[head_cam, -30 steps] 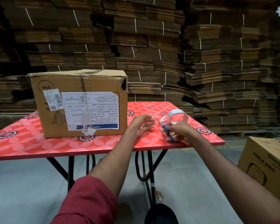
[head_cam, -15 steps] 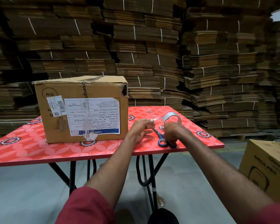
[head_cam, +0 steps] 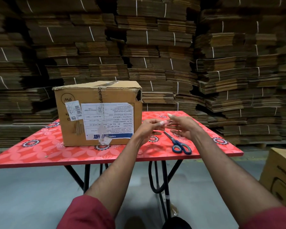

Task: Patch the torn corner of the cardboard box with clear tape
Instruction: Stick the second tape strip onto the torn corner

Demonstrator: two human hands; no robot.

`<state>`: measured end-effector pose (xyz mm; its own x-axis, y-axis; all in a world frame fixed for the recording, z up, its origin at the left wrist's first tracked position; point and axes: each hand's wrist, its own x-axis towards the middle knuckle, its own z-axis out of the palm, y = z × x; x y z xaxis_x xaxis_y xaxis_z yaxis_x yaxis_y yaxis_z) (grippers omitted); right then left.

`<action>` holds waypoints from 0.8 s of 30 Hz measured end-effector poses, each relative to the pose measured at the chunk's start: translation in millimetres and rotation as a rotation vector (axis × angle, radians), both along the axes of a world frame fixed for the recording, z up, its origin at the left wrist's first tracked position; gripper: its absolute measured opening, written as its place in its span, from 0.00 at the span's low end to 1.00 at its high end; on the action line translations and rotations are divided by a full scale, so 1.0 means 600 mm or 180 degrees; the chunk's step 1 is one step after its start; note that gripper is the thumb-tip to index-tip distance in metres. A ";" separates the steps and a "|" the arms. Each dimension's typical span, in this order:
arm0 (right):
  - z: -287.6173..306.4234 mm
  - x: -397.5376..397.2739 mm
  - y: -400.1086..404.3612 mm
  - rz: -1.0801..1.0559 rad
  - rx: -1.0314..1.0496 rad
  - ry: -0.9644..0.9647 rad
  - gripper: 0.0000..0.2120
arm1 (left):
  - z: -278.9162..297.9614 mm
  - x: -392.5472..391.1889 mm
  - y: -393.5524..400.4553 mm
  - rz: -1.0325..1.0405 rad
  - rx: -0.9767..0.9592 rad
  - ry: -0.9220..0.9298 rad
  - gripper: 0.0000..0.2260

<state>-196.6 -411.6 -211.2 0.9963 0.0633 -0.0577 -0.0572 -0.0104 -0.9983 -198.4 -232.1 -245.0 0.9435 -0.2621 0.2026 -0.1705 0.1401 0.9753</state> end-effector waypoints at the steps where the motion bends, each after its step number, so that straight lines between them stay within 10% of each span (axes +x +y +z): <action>1: 0.001 0.002 0.001 0.0050 0.0079 -0.0005 0.08 | 0.001 -0.002 0.003 0.0015 0.0017 -0.0007 0.03; 24: 0.016 -0.025 0.049 -0.0366 0.0325 -0.1853 0.05 | 0.070 -0.047 0.048 0.0698 0.0701 -0.0679 0.09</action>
